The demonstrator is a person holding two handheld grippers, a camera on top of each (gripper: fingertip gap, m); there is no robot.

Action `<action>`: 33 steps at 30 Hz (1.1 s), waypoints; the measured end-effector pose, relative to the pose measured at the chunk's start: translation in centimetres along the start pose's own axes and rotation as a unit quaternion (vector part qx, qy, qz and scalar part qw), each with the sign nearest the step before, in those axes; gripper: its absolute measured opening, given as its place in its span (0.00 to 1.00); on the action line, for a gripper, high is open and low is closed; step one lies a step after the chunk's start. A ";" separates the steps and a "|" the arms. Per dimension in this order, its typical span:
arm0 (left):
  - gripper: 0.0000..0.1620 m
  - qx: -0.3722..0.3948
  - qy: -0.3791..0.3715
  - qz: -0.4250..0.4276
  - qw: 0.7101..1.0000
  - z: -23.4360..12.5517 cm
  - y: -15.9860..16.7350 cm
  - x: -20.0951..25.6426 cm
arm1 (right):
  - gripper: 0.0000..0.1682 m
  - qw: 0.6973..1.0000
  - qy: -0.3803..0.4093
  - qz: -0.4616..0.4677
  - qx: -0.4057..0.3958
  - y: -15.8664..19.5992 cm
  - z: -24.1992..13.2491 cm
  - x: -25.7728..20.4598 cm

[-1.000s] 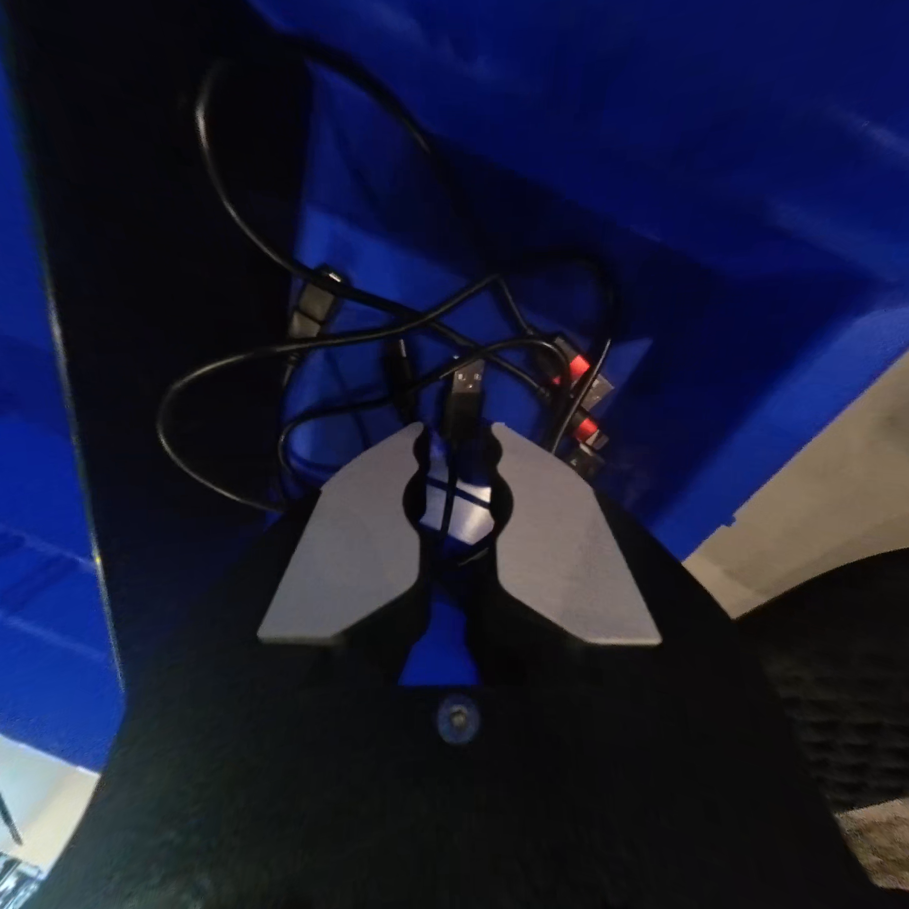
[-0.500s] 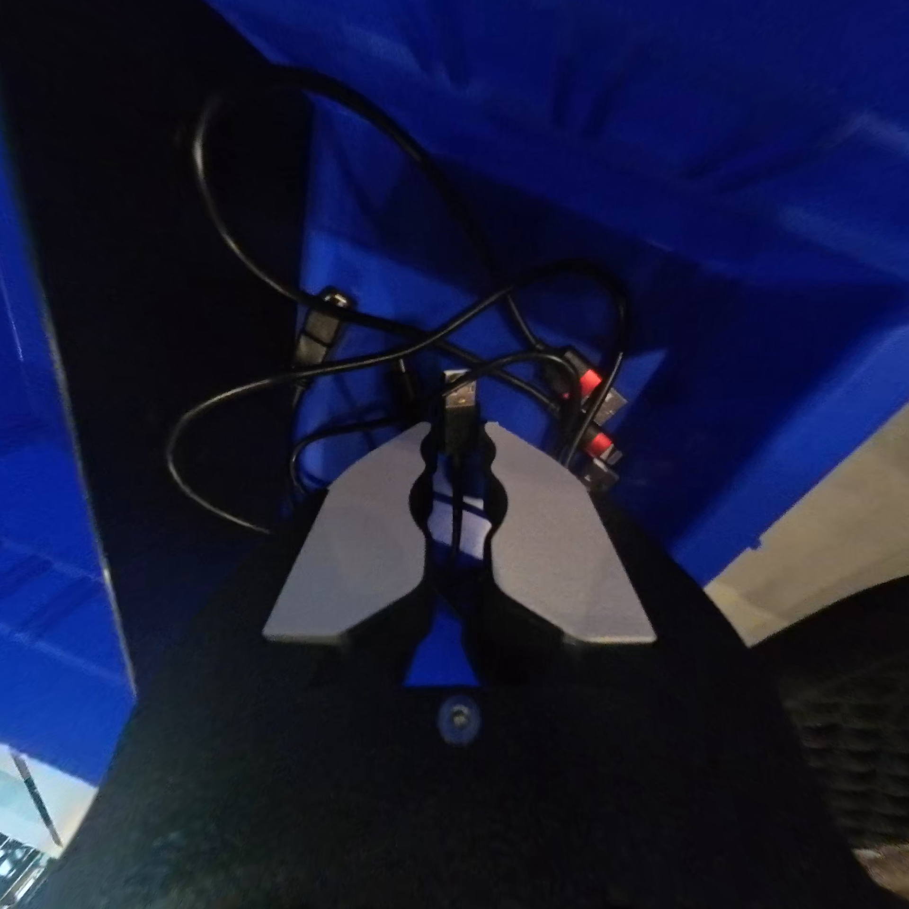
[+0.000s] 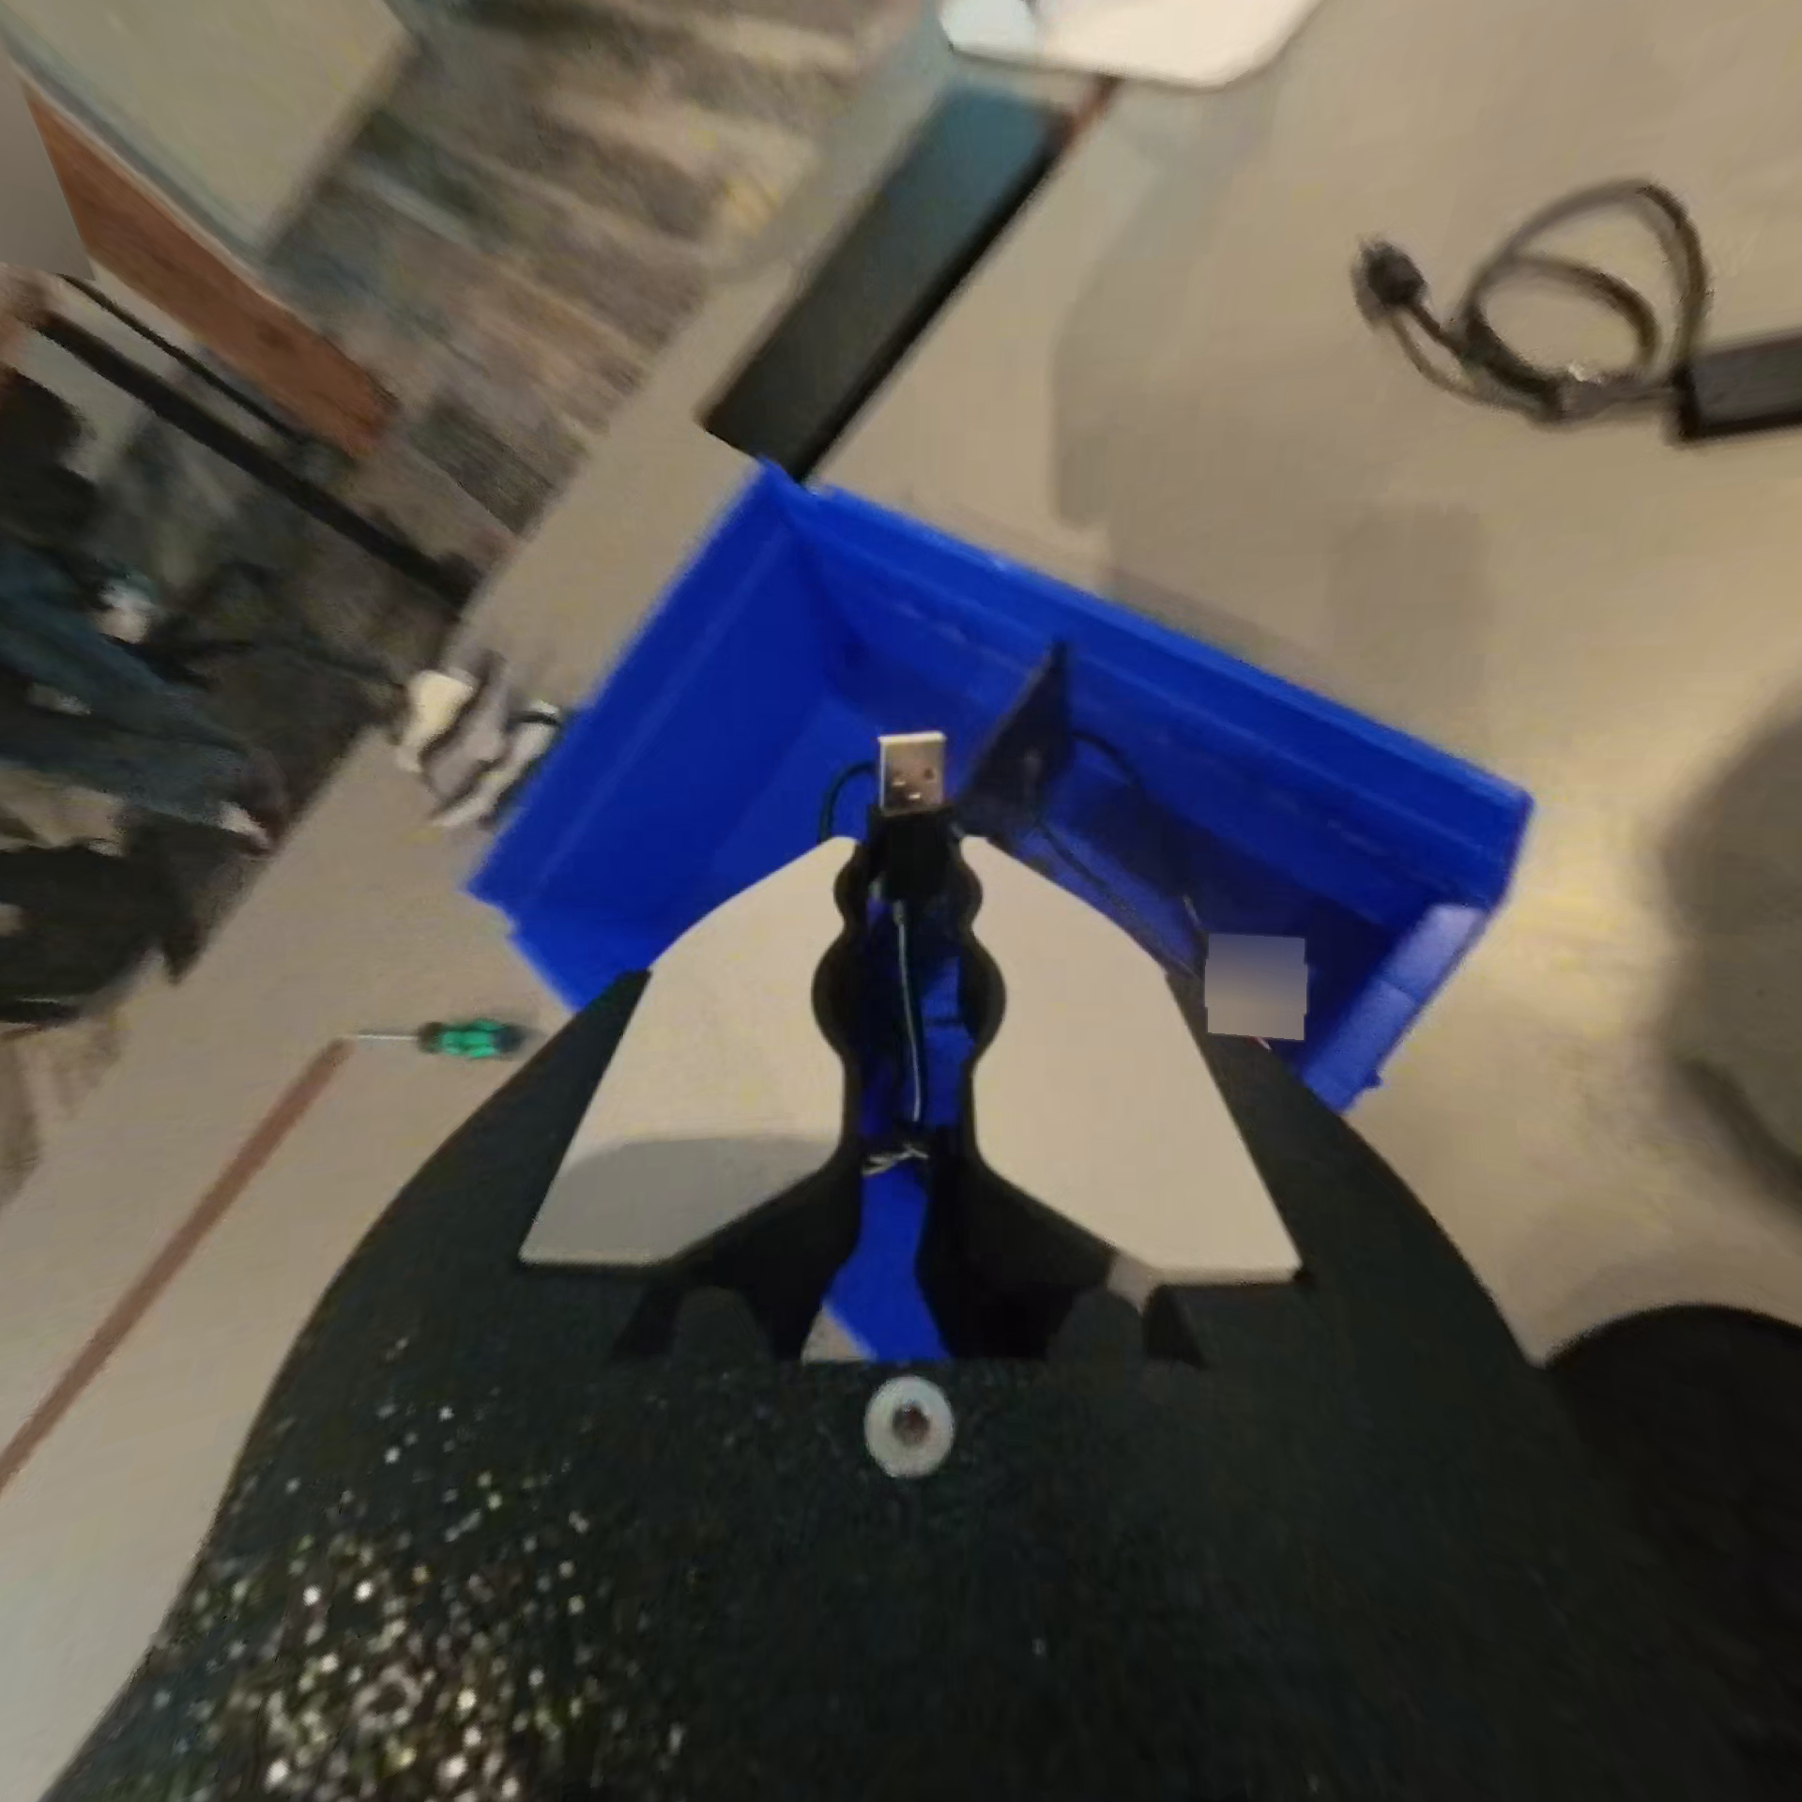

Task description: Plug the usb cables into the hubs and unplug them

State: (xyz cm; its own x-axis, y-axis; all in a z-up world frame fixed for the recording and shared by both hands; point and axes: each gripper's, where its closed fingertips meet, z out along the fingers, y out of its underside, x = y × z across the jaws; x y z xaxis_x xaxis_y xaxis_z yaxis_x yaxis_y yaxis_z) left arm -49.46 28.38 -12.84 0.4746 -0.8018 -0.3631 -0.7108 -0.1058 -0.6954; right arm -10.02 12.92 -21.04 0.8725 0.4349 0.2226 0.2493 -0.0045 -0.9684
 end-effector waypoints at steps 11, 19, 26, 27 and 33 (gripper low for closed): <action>0.09 0.187 -0.141 0.003 0.972 -7.8 -10.6 -4.1 | 0.09 1.000 0.000 0.000 0.000 0.0 0.0 0.0; 0.09 0.289 -0.122 0.058 0.948 -10.5 -22.4 0.7 | 0.09 1.000 0.006 -0.002 0.009 -0.4 -0.2 0.1; 0.09 0.295 -0.053 0.084 0.950 -4.1 -24.9 9.3 | 0.09 1.000 0.011 -0.004 0.027 -1.2 -0.7 0.2; 0.09 0.299 -0.047 0.080 0.950 -3.1 -24.7 10.3 | 0.09 0.999 0.012 -0.006 0.030 -1.3 -0.8 0.2; 0.09 0.340 -0.048 0.028 0.939 2.4 -22.6 15.3 | 0.09 0.999 0.020 -0.024 0.034 -1.6 -0.9 0.2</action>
State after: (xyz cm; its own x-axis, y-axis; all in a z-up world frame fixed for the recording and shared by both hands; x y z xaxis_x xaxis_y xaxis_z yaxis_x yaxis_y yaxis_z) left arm -24.91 19.96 -4.15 0.5136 -0.7347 -0.4431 -0.2565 0.3614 -0.8964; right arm -9.91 12.17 -19.35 0.8769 0.3967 0.2713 0.2627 0.0770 -0.9618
